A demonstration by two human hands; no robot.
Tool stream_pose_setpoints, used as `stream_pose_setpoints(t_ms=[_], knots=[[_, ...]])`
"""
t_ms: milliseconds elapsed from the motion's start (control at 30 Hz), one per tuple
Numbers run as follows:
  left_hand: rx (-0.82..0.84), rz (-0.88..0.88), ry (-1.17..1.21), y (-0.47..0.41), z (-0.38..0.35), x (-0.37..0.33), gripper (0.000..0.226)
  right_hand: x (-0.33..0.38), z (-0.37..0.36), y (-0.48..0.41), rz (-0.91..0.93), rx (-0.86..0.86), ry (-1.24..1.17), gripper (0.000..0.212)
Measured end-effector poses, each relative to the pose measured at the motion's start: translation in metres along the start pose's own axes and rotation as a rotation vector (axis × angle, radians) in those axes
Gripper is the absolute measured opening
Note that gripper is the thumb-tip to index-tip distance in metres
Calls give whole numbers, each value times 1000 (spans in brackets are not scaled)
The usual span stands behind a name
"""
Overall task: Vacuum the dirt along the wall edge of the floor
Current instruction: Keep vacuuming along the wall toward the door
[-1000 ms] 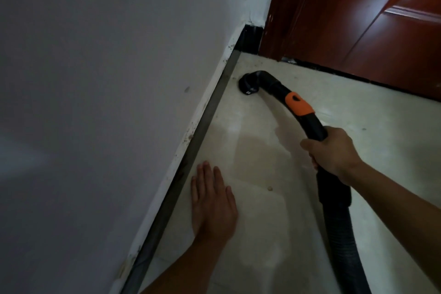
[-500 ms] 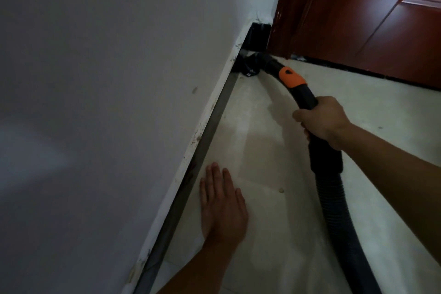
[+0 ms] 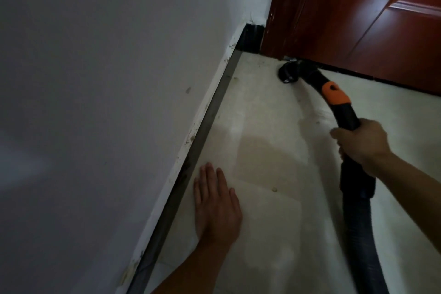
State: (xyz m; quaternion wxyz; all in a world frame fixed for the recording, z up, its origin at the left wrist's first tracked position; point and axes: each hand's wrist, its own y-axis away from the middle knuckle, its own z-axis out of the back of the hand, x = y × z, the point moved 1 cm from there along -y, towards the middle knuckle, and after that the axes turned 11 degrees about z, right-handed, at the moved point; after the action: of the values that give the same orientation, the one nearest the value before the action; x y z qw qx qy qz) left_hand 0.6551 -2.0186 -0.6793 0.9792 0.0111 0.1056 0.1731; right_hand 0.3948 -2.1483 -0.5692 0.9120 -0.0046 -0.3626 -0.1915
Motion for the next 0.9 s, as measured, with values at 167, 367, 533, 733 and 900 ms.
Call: stream_pose_setpoints(t_ms=[167,367,533,733,900], knots=[[-3,-9,-13,0,-1,0,58,25,-23,-22,45,7,4,23],[2,-8,2,1,-1,0,57,27,-36,-19,87,23,70,26],[5,-4,-5,2,0,-1,58,48,-55,-29,141,51,101,36],[4,-10,-39,2,-3,0,59,74,-65,-28,234,131,188,43],[-16,-22,-3,2,-3,0,58,26,-4,-18,213,70,295,35]])
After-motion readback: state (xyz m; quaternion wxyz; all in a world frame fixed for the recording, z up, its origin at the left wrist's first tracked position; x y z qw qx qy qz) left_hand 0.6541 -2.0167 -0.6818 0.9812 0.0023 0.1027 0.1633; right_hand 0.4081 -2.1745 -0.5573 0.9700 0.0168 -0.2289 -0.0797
